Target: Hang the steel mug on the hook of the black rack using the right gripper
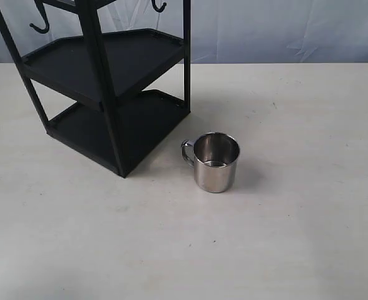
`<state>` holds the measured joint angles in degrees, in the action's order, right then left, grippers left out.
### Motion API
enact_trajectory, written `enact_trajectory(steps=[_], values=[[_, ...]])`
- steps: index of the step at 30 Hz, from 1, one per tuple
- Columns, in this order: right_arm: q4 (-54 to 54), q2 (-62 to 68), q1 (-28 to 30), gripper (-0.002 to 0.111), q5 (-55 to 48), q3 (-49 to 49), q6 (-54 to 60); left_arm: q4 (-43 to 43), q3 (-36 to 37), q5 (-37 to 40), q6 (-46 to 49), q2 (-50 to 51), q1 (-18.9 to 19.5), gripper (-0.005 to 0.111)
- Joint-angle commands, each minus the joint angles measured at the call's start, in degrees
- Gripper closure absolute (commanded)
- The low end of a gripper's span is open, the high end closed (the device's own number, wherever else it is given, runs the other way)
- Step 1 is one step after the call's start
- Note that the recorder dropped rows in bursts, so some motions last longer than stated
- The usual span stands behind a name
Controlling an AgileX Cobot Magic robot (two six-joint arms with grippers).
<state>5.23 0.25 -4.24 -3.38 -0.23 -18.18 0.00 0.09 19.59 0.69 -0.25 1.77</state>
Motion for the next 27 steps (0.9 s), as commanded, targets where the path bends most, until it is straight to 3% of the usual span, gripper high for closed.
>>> enact_trajectory(steps=[1,5,7,9,11,12,14,19,24,27], values=[[-5.23,-0.25,0.23,0.109,9.69,0.23,-1.66,0.00,-0.09,-0.81,-0.28,0.25,-0.28,0.107],[-28.22,-0.25,0.23,0.109,20.21,0.23,-13.45,0.00,-0.09,-0.81,-0.28,0.25,-0.28,0.107],[-29.47,-0.25,0.23,0.109,28.59,0.23,-21.34,0.00,-0.09,-0.81,-0.28,0.25,-0.28,0.107],[-21.83,0.05,0.23,0.109,33.01,-2.43,-15.35,0.00,-0.09,-0.81,-0.28,0.25,-0.28,0.107],[-16.42,6.87,0.23,0.109,16.11,-10.03,-0.06,0.00,-0.09,-0.81,-0.28,0.25,-0.28,0.107],[-17.41,14.91,0.23,0.109,2.37,-14.65,9.12,0.00,-0.09,-0.81,-0.28,0.25,-0.28,0.107],[-17.15,25.98,0.23,0.109,-5.92,-19.26,10.82,0.00,-0.09,-0.81,-0.28,0.25,-0.28,0.107],[-17.03,56.69,0.09,0.109,-21.52,-35.80,16.83,0.00,-0.09,-0.81,-0.28,0.25,-0.28,0.107],[-29.38,81.78,-2.75,0.109,-31.77,-51.66,32.71,0.00,-0.09,-0.81,-0.28,0.25,-0.28,0.107],[-31.39,91.43,-6.04,0.099,-35.89,-60.31,36.71,0.00,-0.09,-0.81,-0.28,0.25,-0.28,0.107]])
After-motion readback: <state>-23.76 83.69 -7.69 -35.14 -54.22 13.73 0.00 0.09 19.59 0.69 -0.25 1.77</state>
